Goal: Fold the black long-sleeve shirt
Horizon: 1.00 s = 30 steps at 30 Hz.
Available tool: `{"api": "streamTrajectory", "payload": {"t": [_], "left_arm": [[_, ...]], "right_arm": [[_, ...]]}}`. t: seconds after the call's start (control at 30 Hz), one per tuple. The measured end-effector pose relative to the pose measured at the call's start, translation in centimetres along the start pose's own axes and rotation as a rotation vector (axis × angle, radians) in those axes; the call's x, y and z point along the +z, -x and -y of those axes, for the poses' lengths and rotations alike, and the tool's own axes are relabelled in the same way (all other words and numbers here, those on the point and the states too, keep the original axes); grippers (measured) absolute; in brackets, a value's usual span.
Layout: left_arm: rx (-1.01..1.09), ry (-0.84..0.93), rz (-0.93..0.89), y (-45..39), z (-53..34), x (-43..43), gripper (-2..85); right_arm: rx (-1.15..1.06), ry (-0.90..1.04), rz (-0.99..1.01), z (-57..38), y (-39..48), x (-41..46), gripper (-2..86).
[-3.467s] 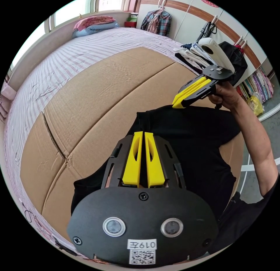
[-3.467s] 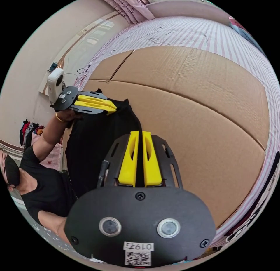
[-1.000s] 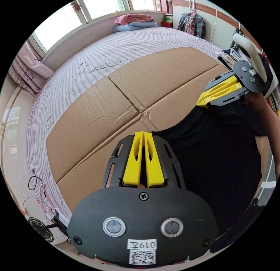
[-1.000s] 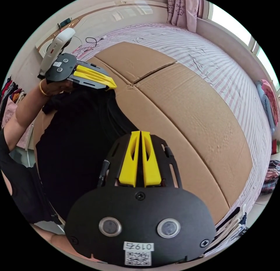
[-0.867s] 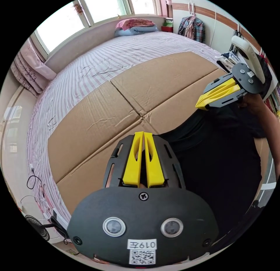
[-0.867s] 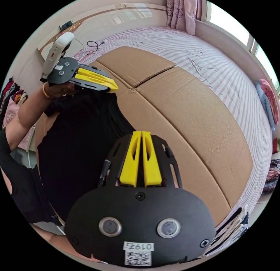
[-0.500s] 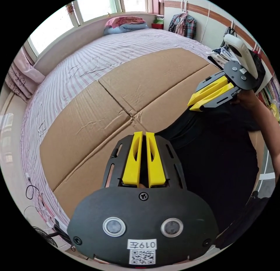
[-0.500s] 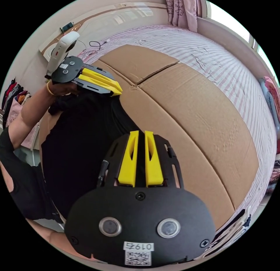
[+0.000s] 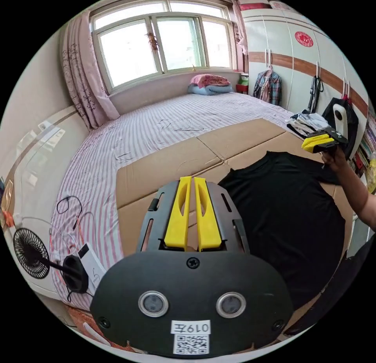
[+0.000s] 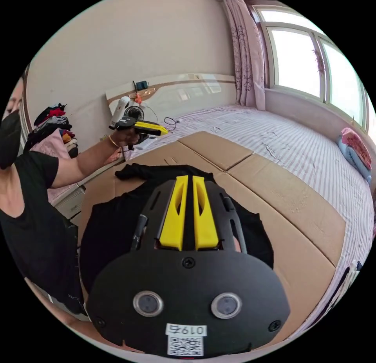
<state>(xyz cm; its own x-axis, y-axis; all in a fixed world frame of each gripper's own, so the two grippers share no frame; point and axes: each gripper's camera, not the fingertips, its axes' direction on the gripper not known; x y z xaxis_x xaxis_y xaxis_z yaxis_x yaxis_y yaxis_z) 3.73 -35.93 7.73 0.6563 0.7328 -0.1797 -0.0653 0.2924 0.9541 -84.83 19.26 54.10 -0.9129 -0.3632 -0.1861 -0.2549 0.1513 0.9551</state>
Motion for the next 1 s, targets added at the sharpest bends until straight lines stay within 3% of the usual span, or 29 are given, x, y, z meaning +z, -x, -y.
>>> {"api": "streamTrajectory", "payload": {"t": [0.13, 0.23, 0.37, 0.5, 0.6, 0.77, 1.0], "left_arm": [[-0.166, 0.078, -0.044, 6.0, -12.4, -6.5, 1.9], [-0.243, 0.163, 0.008, 7.3, -20.4, -8.6, 2.6], [-0.372, 0.171, -0.058, 8.7, -28.4, -9.9, 5.2], [-0.402, 0.164, -0.061, 10.3, -31.4, -9.8, 6.4], [-0.409, 0.179, -0.063, 11.6, -32.6, -9.3, 5.6], [-0.371, 0.242, -0.045, 12.8, -34.5, -9.7, 2.3], [-0.364, 0.267, -0.126, 15.0, -37.2, -11.7, 1.1]], "right_arm": [[-0.098, -0.138, 0.083, -2.2, 12.1, -0.7, -0.3], [-0.111, -0.108, 0.138, -1.6, 19.5, 2.1, -0.7], [-0.127, -0.009, 0.256, 0.6, 28.0, 7.2, -0.8], [-0.158, 0.104, 0.286, 2.7, 33.8, 10.8, -0.6], [-0.203, 0.133, 0.166, 4.2, 38.8, 13.1, 0.9], [-0.339, 0.189, 0.074, 7.3, 46.8, 18.7, 11.4], [-0.517, 0.333, -0.070, 10.3, 54.8, 26.9, 11.3]]}}
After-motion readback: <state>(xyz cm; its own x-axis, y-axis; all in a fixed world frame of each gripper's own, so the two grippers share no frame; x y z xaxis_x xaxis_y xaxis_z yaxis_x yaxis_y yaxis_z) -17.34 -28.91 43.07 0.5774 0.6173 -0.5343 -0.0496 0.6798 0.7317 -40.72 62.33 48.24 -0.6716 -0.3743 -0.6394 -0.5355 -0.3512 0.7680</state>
